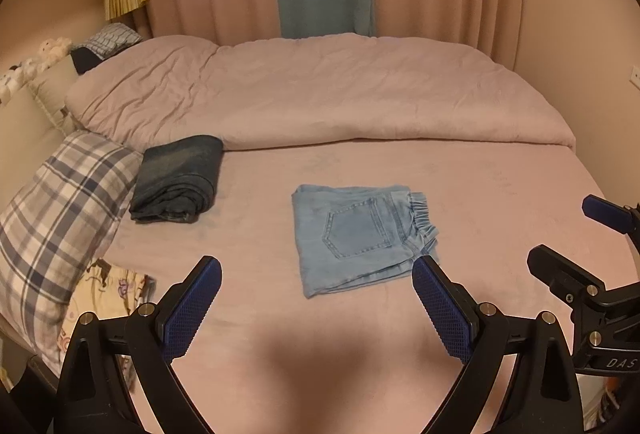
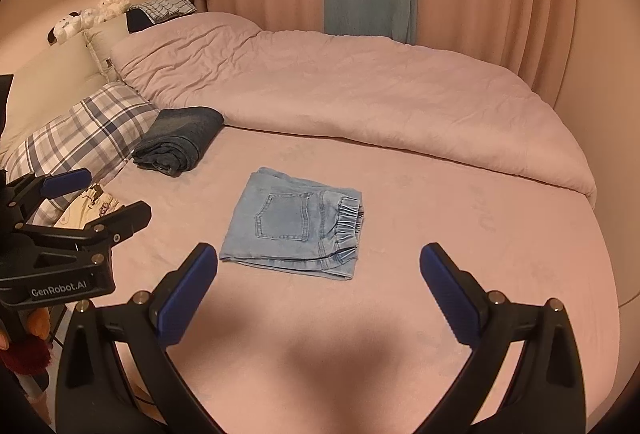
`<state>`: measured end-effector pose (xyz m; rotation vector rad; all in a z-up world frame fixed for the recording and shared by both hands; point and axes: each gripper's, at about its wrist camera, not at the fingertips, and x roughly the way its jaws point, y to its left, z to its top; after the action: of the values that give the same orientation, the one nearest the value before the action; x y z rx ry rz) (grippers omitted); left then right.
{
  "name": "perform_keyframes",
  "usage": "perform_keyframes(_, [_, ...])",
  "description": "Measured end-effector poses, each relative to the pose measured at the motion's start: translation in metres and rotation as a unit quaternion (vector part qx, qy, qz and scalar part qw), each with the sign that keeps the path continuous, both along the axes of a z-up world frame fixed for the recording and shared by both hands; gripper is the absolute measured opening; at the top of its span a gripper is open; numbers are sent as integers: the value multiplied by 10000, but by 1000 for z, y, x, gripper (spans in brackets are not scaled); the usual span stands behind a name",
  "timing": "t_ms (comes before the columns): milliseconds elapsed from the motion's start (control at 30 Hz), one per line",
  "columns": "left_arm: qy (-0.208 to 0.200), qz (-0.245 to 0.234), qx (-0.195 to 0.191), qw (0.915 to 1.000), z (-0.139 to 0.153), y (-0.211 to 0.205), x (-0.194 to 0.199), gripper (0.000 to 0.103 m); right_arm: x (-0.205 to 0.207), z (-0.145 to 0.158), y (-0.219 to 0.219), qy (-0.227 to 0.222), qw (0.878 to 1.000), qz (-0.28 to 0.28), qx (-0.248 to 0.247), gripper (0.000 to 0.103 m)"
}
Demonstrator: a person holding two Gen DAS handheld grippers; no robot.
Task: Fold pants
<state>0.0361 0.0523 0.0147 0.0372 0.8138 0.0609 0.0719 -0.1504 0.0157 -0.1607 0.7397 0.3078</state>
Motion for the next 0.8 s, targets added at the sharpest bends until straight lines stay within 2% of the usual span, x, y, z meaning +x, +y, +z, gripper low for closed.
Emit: perform_keyframes(800, [38,-39,-17,10000,-4,3,6,96,-1,-2,2,9,10000,37,-46,102])
